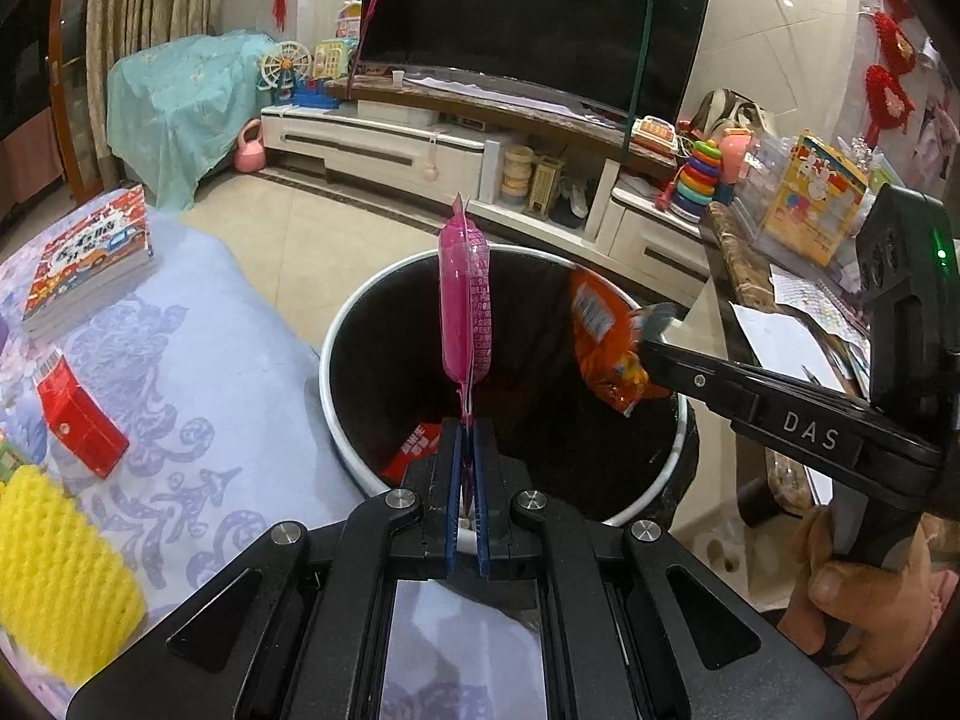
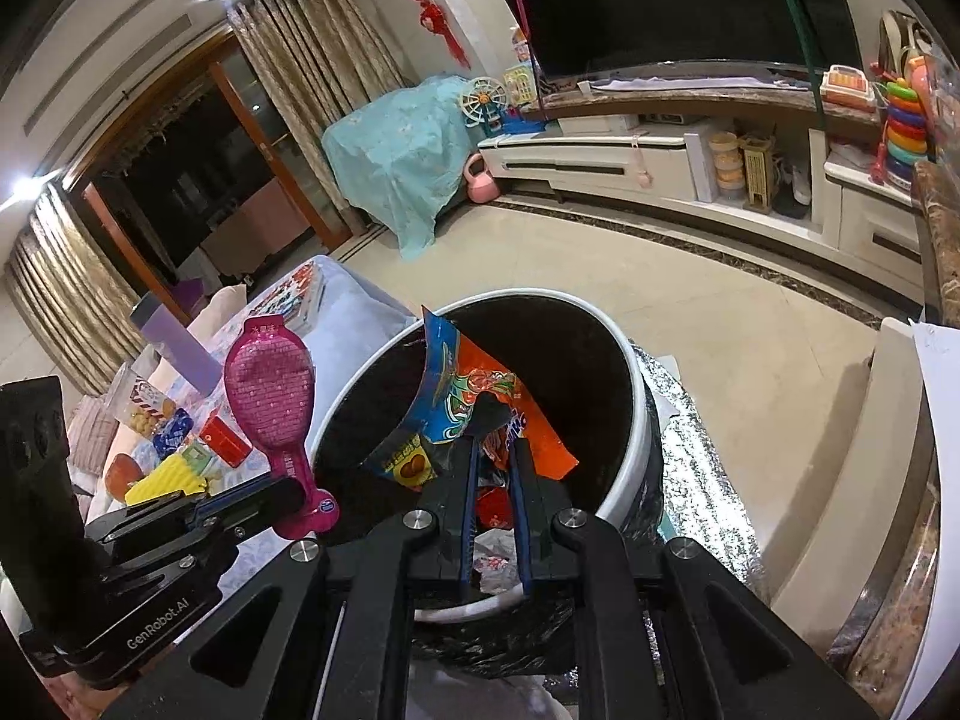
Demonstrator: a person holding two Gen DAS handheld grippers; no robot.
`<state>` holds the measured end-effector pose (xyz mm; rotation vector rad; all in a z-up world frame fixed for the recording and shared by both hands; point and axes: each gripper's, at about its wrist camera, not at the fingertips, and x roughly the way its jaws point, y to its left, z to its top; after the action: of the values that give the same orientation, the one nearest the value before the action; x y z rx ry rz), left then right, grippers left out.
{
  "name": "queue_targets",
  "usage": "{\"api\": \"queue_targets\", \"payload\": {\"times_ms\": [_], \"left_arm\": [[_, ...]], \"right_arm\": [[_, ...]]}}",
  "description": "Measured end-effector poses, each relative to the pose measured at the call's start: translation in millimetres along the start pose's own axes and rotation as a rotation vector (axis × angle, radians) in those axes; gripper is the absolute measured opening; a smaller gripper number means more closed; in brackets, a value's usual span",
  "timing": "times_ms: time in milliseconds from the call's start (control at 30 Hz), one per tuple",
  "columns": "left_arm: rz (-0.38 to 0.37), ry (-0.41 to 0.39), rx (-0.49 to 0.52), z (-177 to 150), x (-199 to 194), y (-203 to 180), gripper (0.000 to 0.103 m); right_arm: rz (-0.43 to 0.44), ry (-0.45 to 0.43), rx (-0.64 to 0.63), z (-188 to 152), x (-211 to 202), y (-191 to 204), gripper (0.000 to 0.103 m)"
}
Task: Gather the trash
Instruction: 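Carry the hairbrush and wrapper over the bin and release both, then grasp the white sponge block with the left tool while the right tool grasps the yellow foam net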
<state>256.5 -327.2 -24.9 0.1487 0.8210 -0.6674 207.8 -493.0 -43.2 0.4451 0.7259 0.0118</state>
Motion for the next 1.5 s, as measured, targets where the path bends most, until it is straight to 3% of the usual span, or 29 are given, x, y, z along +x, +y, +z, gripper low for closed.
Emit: {"api": "queue_targets", "payload": {"times_ms": [233, 300, 333, 400, 500, 533, 567, 1000, 1500], "left_arm": [[-0.013, 0.023, -0.038, -2, 1, 7, 0.006], [-0.009, 0.018, -0.039, -5, -3, 8, 0.014], [-0.006, 0.015, -0.040, -7, -5, 9, 0.017], [0.007, 0.002, -0.044, -12, -11, 10, 0.031], [0.020, -0.013, -0.066, -23, -23, 14, 0.041], [0.024, -0.014, -0.074, -27, -27, 17, 0.042], [0.025, -0.014, -0.084, -33, -31, 20, 0.043], [0.072, -0.033, -0.219, -94, -88, 65, 0.046], [0.190, -0.058, -0.362, -157, -142, 139, 0.047]], "right_arm": [[-0.001, 0.009, 0.016, 0, -1, 0, 0.017], [0.001, 0.002, 0.028, 1, -3, -1, 0.027], [0.004, -0.006, 0.032, 0, -6, 0, 0.039], [0.010, -0.017, 0.036, 1, -8, 0, 0.052], [0.023, -0.033, 0.040, -1, -14, 3, 0.075], [0.027, -0.041, 0.039, -3, -17, 6, 0.086], [0.028, -0.047, 0.038, -4, -19, 8, 0.090], [0.091, -0.050, 0.064, -35, -31, 34, 0.095], [0.184, 0.048, -0.002, -77, -9, 99, 0.095]]}}
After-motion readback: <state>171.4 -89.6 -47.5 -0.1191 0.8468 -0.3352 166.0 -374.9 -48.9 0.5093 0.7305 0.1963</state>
